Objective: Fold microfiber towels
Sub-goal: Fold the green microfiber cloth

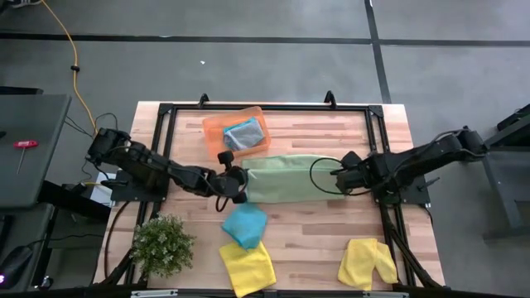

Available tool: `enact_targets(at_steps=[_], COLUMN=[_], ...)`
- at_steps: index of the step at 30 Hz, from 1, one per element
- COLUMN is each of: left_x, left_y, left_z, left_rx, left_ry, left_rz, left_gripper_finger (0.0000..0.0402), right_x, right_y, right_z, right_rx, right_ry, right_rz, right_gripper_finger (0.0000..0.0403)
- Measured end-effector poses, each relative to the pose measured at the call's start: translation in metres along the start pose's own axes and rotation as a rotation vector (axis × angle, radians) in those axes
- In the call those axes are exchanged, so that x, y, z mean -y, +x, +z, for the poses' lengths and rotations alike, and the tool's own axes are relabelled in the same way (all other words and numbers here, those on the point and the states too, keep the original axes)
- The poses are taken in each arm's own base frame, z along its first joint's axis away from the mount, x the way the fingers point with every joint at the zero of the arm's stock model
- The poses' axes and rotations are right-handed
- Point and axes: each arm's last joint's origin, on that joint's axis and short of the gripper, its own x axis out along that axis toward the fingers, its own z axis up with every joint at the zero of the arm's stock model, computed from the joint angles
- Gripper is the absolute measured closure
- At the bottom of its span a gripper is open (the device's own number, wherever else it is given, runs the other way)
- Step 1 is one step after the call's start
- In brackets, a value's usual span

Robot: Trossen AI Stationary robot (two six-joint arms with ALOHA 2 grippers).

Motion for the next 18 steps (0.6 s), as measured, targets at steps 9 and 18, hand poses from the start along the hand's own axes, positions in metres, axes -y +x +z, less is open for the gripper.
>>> enact_targets(at_steps=[9,18], left_x=[0.003,0.011], left_y=[-0.001,-0.01], left_z=[-0.006,-0.01], left_rx=[-0.044,-0.036], left_ry=[-0.065,-0.067], left_rz=[0.002,0.066], left_gripper_finger=[0.0401,0.0401], right_x=[0.001,0.003], right_y=[0.031,0.038], right_z=[0.005,0.016], right_rx=[0.041,0.071], right_ry=[-0.013,-0.007], right_rz=[0.031,0.056], right_gripper_finger=[0.0403,0.0403])
